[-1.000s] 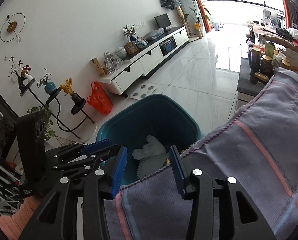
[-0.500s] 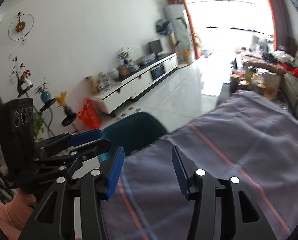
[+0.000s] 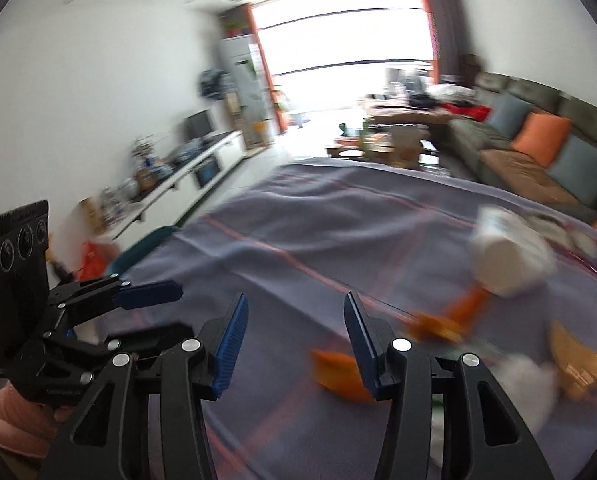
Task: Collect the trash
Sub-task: 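Move both open tools back over the trash on the blanket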
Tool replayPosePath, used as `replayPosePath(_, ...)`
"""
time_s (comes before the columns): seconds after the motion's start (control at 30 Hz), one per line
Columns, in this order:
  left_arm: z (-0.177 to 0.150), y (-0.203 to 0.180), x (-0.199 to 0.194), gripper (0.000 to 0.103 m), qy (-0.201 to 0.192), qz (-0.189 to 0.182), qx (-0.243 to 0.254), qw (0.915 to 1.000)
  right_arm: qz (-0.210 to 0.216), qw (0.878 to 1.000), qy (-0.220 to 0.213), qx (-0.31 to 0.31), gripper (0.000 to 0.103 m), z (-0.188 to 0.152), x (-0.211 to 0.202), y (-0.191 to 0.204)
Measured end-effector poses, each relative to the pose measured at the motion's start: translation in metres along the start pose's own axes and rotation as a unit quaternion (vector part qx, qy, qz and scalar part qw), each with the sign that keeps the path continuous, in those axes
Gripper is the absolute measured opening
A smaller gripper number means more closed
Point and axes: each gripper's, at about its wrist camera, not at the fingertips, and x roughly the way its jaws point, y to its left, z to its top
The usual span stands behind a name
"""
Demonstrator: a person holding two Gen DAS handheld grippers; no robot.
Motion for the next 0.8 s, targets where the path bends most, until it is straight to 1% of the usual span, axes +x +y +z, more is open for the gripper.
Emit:
replayPosePath(0.07, 0.001, -0.011, 0.017, 0.065, 0.015, -0.017, 0.009, 0.9997, -0.025, 1.000, -0.006, 0.016, 0.050, -0.006, -0.013, -0.019)
replayPosePath(0.1, 0.003, -0.017, 0.024, 0.065, 0.022, -0.022, 0.013, 0.9994, -0.036, 0.999, -0.010, 0.021, 0.051, -0.008, -0.018, -0.024)
replayPosePath(0.17, 0.006, -0.025, 0.039, 0.065, 0.035, -0.024, 0.017, 0.9990, -0.055, 0.998, -0.014, 0.030, 0.055, -0.013, -0.028, -0.035)
replayPosePath(0.23, 0.010, -0.031, 0.050, 0.066, 0.046, -0.025, 0.020, 0.9984, -0.070, 0.997, -0.013, 0.038, 0.056, -0.020, -0.033, -0.050)
replayPosePath(0.27, 0.011, -0.034, 0.055, 0.069, 0.053, -0.030, 0.024, 0.9978, -0.076, 0.996, -0.010, 0.043, 0.059, -0.023, -0.035, -0.057)
replayPosePath(0.33, 0.013, -0.036, 0.060, 0.071, 0.058, -0.026, 0.026, 0.9976, -0.086, 0.995, -0.003, 0.051, 0.064, -0.029, -0.037, -0.064)
replayPosePath(0.37, 0.014, -0.037, 0.063, 0.071, 0.063, -0.028, 0.025, 0.9973, -0.090, 0.994, 0.003, 0.056, 0.065, -0.032, -0.036, -0.069)
replayPosePath(0.53, 0.019, -0.040, 0.079, 0.071, 0.081, -0.029, 0.023, 0.9960, -0.098, 0.992, 0.027, 0.072, 0.065, -0.043, -0.028, -0.082)
replayPosePath(0.63, 0.020, -0.041, 0.085, 0.068, 0.091, -0.035, 0.025, 0.9949, -0.093, 0.992, 0.033, 0.076, 0.065, -0.048, -0.027, -0.083)
replayPosePath(0.67, 0.020, -0.042, 0.086, 0.063, 0.093, -0.035, 0.026, 0.9947, -0.094, 0.992, 0.034, 0.075, 0.065, -0.049, -0.026, -0.083)
replayPosePath(0.7, 0.019, -0.042, 0.087, 0.056, 0.094, -0.036, 0.026, 0.9945, -0.092, 0.992, 0.036, 0.075, 0.065, -0.050, -0.024, -0.083)
replayPosePath(0.8, 0.019, -0.039, 0.089, 0.048, 0.097, -0.038, 0.020, 0.9943, -0.091, 0.992, 0.049, 0.076, 0.055, -0.053, -0.019, -0.083)
